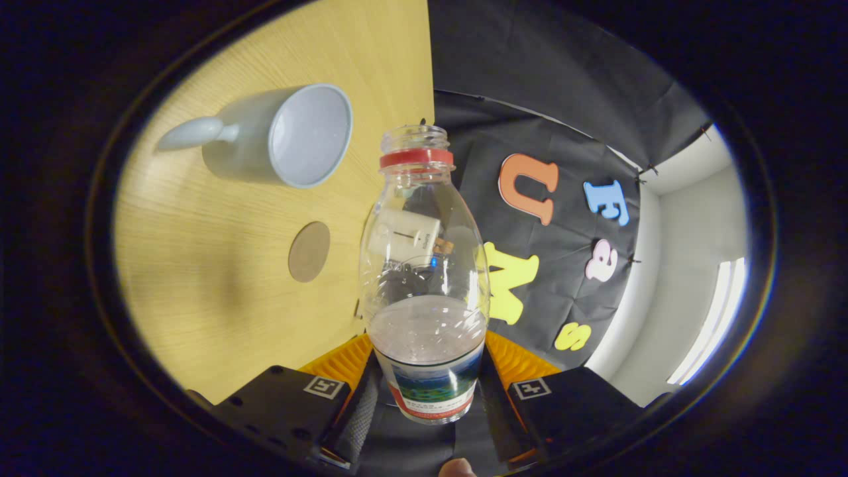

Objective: Take the bottle from table, then pour the juice into the cup, finally place the bottle on the coaster

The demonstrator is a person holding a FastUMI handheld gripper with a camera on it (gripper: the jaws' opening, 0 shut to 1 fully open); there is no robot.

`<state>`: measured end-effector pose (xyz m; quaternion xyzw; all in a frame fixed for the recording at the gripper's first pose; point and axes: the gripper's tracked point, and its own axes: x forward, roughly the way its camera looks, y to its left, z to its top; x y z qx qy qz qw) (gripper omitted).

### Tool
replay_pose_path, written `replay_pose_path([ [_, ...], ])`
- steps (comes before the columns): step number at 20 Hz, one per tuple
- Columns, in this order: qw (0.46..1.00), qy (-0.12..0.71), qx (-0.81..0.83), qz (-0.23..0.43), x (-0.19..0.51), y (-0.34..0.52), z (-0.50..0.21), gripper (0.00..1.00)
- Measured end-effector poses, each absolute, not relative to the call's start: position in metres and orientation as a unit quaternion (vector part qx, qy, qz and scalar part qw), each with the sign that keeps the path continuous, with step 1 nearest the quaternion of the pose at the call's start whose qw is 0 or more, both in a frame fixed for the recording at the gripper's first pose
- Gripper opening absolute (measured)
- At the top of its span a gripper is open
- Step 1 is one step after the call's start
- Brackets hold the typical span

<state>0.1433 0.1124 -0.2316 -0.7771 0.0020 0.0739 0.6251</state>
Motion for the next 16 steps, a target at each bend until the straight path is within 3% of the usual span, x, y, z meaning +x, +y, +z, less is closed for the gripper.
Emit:
replay_pose_path([
  [8, 0.782, 0.066, -0.611, 0.101, 0.128, 0.095, -0.258, 0.78],
  [16, 0.897, 0.057, -0.426, 0.108, 0.109, 0.092, -0.232, 0.78],
])
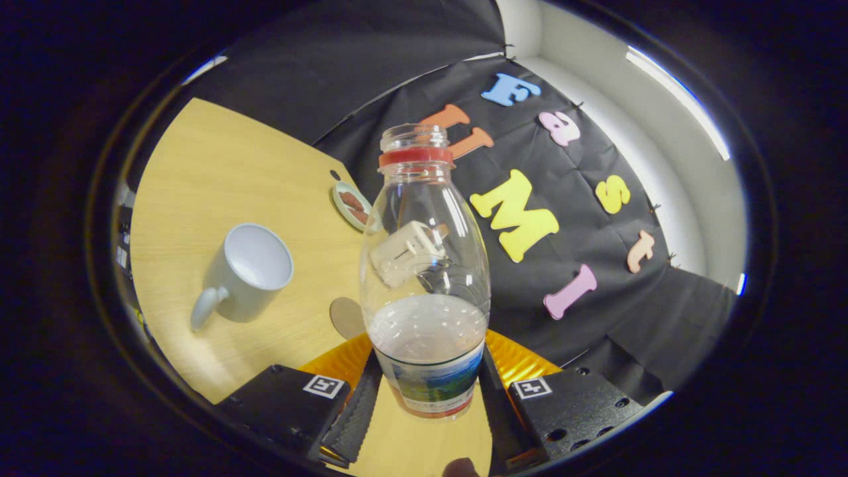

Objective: Take the bottle from table, then pour the juice into the cup, finally place the bottle on the coaster

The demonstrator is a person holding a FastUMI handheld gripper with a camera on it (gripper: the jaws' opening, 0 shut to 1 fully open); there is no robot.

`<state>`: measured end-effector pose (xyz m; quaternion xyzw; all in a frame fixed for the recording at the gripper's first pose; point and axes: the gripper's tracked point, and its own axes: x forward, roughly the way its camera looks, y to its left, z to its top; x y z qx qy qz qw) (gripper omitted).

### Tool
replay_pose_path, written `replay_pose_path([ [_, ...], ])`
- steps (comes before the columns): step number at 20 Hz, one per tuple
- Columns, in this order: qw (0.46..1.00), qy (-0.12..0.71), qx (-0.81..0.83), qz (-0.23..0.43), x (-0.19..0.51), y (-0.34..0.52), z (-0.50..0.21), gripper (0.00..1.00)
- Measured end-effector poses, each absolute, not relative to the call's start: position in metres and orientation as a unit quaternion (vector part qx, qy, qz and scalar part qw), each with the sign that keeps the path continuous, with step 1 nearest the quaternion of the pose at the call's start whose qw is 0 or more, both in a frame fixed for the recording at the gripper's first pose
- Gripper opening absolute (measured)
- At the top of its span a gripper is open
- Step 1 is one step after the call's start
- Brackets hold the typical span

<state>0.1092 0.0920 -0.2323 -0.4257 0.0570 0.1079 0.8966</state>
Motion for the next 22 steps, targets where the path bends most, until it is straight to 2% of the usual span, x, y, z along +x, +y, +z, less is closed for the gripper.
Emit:
replay_pose_path([
  [5, 0.943, 0.03, -0.317, 0.097, 0.103, 0.081, -0.202, 0.78],
  [12, 0.977, 0.02, -0.183, 0.11, 0.106, 0.075, -0.163, 0.77],
  [22, 0.991, 0.052, 0.003, 0.126, 0.166, 0.075, -0.123, 0.77],
])
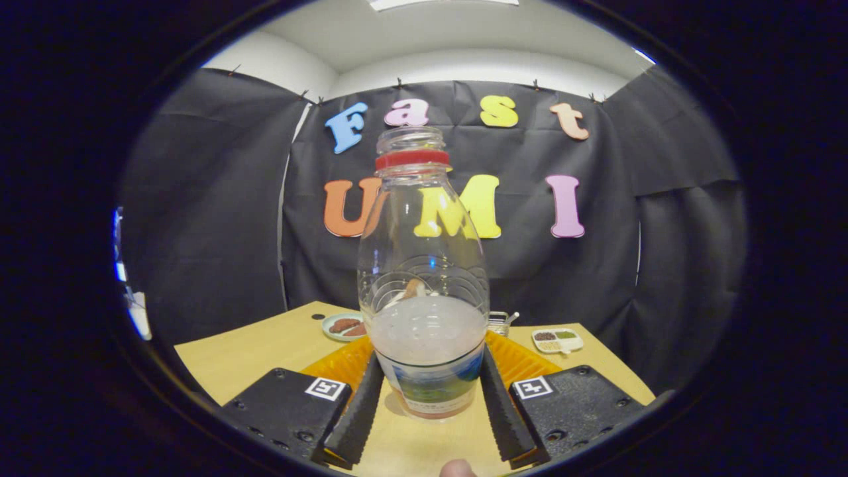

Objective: Take the bottle from table, then pour the juice into the cup, finally place the bottle on the coaster

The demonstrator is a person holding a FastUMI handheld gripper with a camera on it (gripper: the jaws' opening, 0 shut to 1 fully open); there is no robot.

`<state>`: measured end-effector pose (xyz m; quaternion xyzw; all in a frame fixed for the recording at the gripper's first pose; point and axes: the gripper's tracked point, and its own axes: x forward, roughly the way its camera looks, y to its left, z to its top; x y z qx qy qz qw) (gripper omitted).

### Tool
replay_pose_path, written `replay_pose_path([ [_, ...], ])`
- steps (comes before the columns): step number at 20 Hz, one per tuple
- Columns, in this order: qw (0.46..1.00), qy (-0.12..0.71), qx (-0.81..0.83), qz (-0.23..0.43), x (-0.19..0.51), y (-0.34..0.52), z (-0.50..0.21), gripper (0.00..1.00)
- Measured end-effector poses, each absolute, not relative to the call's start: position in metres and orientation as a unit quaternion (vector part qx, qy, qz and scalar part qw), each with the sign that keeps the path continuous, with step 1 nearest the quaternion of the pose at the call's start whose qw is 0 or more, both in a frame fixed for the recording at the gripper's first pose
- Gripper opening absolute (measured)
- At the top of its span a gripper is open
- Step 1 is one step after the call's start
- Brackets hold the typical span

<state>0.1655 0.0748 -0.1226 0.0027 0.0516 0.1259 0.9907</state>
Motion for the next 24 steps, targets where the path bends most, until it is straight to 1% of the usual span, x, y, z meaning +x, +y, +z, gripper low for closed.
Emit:
replay_pose_path([
  [5, 0.992, 0.032, 0.008, 0.119, 0.208, 0.091, -0.116, 0.77],
  [9, 0.992, 0.033, 0.008, 0.124, 0.239, 0.109, -0.132, 0.77],
  [19, 0.985, 0.098, 0.006, 0.139, 0.301, 0.145, -0.229, 0.78],
  [24, 0.981, 0.125, 0.007, 0.149, 0.308, 0.158, -0.275, 0.77],
])
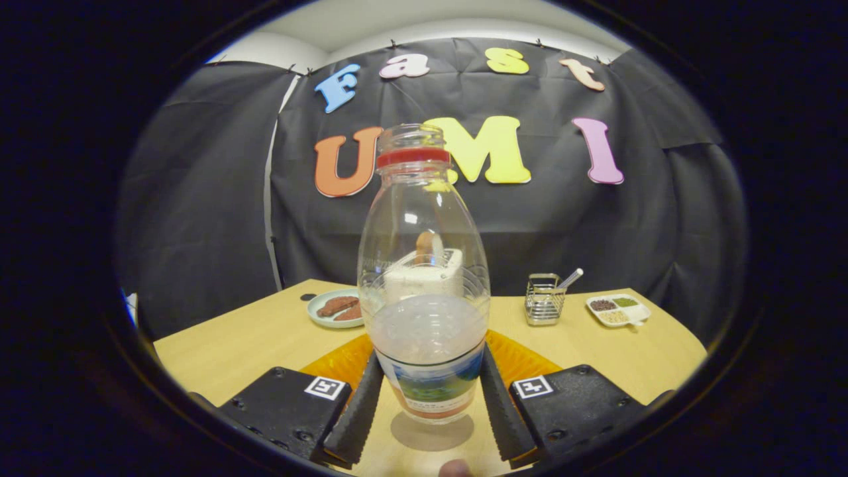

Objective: Take the bottle from table, then pour the juice into the cup, finally place the bottle on the coaster

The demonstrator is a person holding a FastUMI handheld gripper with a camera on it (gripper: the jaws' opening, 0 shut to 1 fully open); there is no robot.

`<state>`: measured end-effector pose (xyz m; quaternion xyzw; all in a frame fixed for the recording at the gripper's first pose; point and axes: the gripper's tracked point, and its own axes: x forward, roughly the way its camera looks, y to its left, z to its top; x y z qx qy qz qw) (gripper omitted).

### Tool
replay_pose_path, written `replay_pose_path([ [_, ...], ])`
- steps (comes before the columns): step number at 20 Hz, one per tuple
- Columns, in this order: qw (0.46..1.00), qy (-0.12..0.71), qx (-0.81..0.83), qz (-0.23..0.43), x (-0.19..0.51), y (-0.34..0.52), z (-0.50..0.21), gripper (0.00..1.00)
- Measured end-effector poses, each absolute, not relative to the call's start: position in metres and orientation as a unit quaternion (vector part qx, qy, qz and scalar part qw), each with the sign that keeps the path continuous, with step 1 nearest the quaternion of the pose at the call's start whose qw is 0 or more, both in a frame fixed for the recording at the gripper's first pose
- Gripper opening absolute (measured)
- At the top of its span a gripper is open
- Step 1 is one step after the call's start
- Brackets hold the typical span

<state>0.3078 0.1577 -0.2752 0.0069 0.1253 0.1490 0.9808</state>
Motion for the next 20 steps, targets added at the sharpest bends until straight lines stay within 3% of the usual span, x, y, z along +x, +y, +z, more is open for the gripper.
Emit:
replay_pose_path([
  [9, 0.976, 0.154, 0.004, 0.155, 0.309, 0.165, -0.328, 0.78],
  [20, 0.977, 0.156, 0.004, 0.144, 0.305, 0.155, -0.339, 0.82],
])
